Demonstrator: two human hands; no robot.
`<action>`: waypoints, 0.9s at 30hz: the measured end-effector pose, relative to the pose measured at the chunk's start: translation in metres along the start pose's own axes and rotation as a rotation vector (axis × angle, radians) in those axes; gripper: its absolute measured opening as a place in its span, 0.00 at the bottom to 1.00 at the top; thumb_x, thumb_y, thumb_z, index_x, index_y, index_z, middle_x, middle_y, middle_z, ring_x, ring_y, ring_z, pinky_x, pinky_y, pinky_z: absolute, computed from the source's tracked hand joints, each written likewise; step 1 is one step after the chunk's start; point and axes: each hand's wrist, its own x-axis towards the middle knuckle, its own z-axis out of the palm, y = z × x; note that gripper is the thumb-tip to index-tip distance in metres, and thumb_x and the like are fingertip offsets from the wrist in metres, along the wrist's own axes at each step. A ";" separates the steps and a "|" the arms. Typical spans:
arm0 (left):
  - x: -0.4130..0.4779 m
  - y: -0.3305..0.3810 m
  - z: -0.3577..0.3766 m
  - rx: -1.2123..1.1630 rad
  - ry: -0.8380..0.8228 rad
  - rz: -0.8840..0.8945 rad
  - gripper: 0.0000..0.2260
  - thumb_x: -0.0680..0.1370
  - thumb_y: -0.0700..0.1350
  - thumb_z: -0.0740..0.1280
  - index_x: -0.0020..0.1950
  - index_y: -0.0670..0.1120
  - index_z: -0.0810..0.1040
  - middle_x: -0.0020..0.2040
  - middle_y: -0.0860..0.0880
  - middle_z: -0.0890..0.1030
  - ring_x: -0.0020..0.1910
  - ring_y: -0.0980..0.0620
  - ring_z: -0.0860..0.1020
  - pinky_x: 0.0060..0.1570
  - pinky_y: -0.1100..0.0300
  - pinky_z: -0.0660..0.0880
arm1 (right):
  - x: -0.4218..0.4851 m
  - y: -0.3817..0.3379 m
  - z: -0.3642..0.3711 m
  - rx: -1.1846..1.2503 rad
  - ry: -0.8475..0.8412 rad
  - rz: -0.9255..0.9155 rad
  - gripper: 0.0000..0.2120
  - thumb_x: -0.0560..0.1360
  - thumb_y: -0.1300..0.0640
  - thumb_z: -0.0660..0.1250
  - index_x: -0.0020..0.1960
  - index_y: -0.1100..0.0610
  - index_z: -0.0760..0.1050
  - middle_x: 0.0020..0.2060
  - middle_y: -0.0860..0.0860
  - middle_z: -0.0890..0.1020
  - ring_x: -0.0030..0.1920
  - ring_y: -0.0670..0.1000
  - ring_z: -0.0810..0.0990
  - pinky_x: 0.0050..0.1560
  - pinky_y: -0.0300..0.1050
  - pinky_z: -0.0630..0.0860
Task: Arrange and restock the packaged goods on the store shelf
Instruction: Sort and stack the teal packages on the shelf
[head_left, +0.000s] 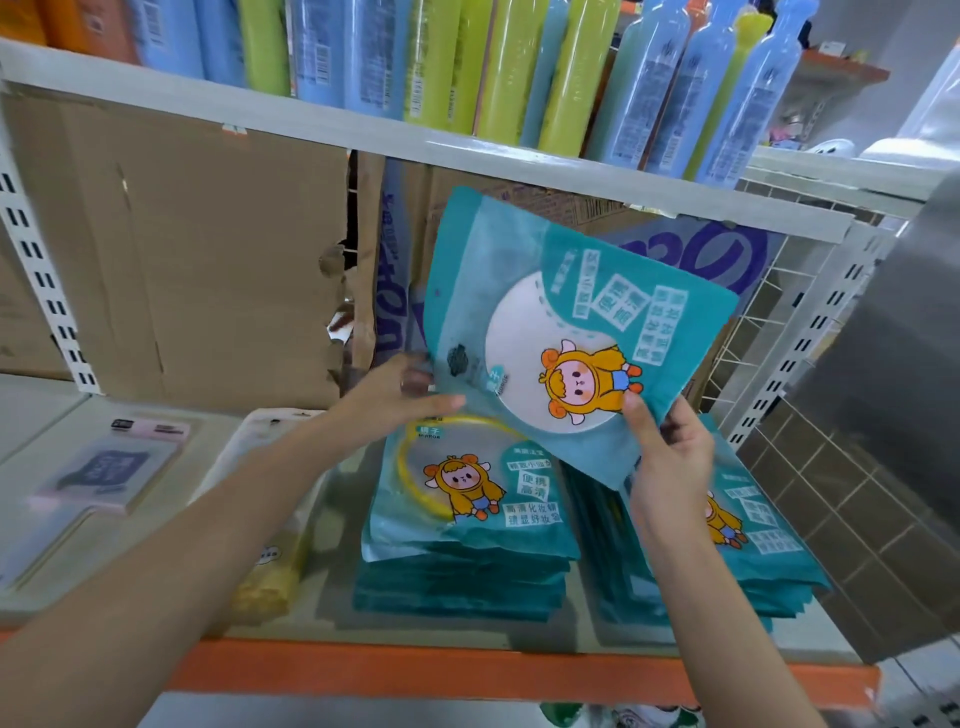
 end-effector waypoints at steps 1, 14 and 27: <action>0.001 -0.001 0.001 -0.038 -0.007 -0.028 0.28 0.67 0.56 0.73 0.64 0.50 0.70 0.55 0.55 0.78 0.51 0.63 0.76 0.51 0.67 0.74 | 0.000 0.000 0.001 0.054 0.009 0.020 0.18 0.62 0.50 0.71 0.51 0.53 0.79 0.47 0.48 0.84 0.50 0.48 0.81 0.52 0.43 0.79; -0.005 0.001 0.030 -0.564 0.146 0.242 0.24 0.68 0.40 0.73 0.61 0.49 0.71 0.60 0.46 0.78 0.58 0.44 0.78 0.53 0.46 0.77 | -0.021 0.008 0.019 0.334 -0.001 0.292 0.17 0.65 0.63 0.67 0.53 0.56 0.75 0.43 0.47 0.84 0.46 0.46 0.82 0.53 0.46 0.78; 0.000 -0.004 -0.018 -0.448 0.073 0.074 0.29 0.64 0.36 0.69 0.64 0.44 0.68 0.52 0.46 0.80 0.40 0.56 0.82 0.33 0.66 0.77 | -0.017 0.010 -0.014 -0.092 -0.107 0.421 0.22 0.66 0.58 0.70 0.59 0.54 0.72 0.45 0.54 0.84 0.45 0.53 0.84 0.41 0.46 0.82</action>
